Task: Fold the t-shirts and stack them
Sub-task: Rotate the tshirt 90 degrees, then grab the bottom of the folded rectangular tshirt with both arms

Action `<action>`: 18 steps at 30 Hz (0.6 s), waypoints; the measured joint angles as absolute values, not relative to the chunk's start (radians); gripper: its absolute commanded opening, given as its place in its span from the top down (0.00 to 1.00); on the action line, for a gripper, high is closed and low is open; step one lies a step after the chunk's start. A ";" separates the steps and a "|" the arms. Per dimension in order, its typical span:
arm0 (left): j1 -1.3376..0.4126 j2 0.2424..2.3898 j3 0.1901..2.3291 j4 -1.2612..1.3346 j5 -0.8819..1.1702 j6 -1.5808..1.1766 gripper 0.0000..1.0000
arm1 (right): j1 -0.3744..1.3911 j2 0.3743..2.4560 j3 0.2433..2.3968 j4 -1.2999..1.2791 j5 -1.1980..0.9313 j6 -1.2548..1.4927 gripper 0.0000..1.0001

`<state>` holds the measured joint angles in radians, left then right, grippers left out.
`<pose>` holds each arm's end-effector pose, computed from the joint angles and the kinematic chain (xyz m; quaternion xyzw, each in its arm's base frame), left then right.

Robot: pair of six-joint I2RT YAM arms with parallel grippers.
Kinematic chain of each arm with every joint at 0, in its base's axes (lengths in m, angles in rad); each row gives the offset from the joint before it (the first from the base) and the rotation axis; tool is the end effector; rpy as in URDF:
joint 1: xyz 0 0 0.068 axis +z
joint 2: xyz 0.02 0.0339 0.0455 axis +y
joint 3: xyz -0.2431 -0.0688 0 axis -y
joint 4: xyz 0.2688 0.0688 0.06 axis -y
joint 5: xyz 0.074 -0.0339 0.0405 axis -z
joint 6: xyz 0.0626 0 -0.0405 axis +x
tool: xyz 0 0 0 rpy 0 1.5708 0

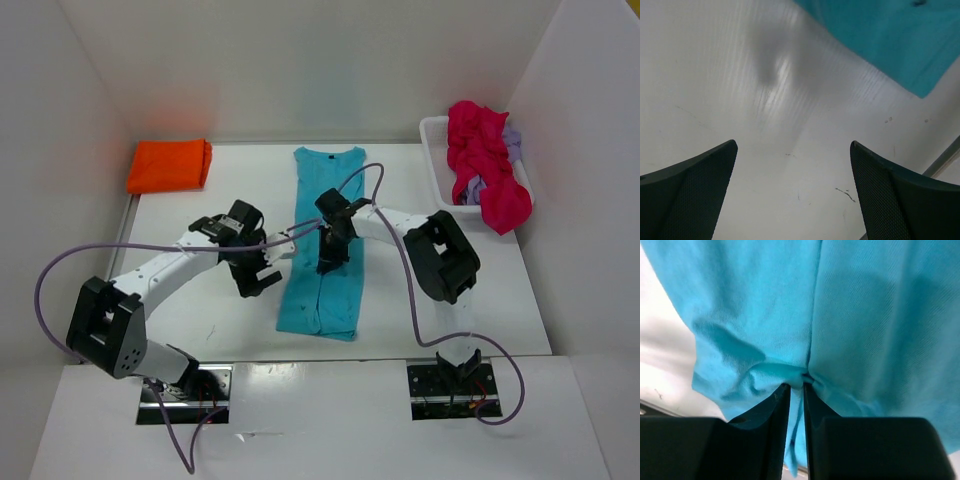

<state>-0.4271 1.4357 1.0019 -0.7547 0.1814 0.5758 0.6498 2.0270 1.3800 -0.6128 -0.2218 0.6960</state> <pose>0.2747 -0.1374 0.1701 0.4851 0.8491 -0.0746 0.1953 0.3253 0.2645 0.0890 0.0055 0.9820 0.1814 0.0522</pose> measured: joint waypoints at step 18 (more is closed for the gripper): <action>-0.743 1.134 0.756 -0.671 0.057 1.232 0.00 | 0.644 1.421 1.046 -0.599 -0.270 0.739 0.52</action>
<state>-0.7429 1.1339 0.7563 -0.6712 0.0574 1.2316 0.6437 1.4212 1.0458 -0.5987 -0.2699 0.7391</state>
